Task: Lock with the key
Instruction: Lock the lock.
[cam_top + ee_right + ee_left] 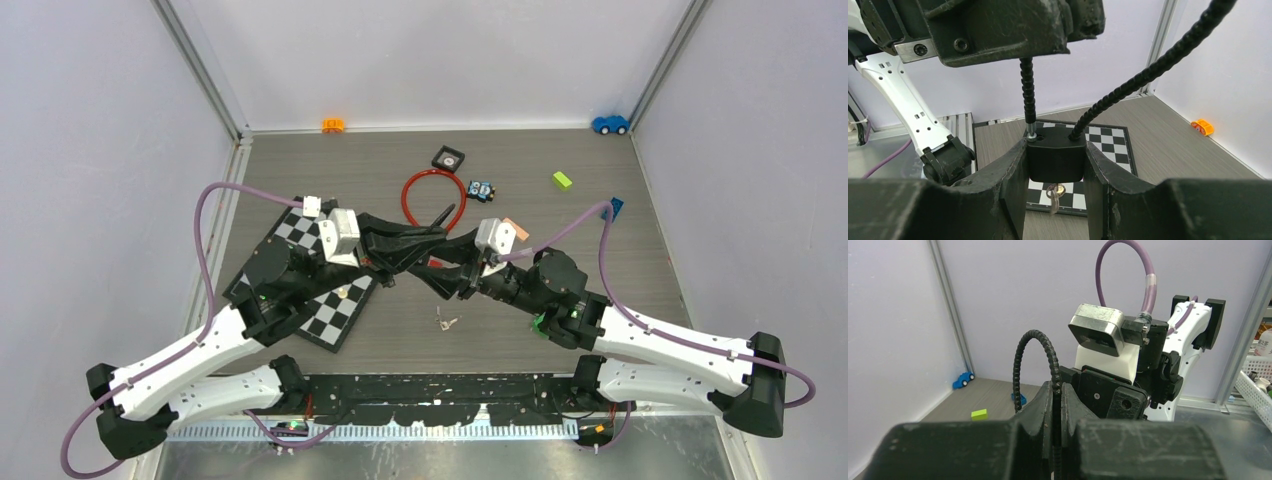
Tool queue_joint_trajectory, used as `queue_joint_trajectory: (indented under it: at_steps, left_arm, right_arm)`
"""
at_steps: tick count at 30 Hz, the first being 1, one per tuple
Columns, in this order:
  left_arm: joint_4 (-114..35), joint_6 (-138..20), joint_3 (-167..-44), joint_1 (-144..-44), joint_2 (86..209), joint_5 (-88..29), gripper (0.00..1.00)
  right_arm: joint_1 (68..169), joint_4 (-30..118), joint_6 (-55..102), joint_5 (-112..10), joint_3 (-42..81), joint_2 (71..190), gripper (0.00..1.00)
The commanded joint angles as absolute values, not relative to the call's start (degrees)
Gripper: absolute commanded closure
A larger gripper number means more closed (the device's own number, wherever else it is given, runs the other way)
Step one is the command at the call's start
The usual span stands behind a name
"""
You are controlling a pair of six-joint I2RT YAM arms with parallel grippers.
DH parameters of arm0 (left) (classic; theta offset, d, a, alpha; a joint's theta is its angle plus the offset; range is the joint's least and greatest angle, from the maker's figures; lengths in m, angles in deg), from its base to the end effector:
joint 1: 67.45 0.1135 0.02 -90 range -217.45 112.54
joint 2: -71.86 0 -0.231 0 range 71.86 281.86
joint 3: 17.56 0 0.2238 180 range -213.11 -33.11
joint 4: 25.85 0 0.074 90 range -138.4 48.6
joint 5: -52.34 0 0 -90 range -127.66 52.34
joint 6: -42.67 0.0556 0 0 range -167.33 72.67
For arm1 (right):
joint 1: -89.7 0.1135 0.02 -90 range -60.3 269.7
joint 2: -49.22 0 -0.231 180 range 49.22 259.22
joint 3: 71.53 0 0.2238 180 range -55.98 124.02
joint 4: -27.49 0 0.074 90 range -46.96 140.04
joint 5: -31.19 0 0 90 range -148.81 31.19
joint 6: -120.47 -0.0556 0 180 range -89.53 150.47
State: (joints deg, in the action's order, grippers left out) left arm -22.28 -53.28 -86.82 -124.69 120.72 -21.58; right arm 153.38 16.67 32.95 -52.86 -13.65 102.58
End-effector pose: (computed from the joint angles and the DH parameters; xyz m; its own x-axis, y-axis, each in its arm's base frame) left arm 0.0921 -0.1717 0.4172 0.1207 -0.3716 -0.9205 0.9627 0.2700 0.0172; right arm 0.0968 0.2087 0.3507 0.1577 0.2217 -0.9623 -0.9299 0.3613 -0.0691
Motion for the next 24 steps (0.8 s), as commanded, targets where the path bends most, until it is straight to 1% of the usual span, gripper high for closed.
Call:
queue_joint_trajectory:
  at_steps: [1, 17, 24]
  left_arm:
    - [-24.17, -51.15, -87.12, -124.41, 120.87, -22.59, 1.0]
    - [-25.16, -50.37, -86.34, -124.41, 120.39, -22.97, 1.0]
    - [-27.41, -49.95, -86.38, -124.36, 120.1, -22.26, 1.0]
  right_arm:
    - [154.39, 12.9, 32.15, -49.58, -10.7, 101.0, 0.99]
    - [154.39, 13.18, 31.29, -48.05, -10.72, 99.86, 0.99]
    - [154.39, 11.77, 29.92, -49.81, -10.71, 99.49, 0.99]
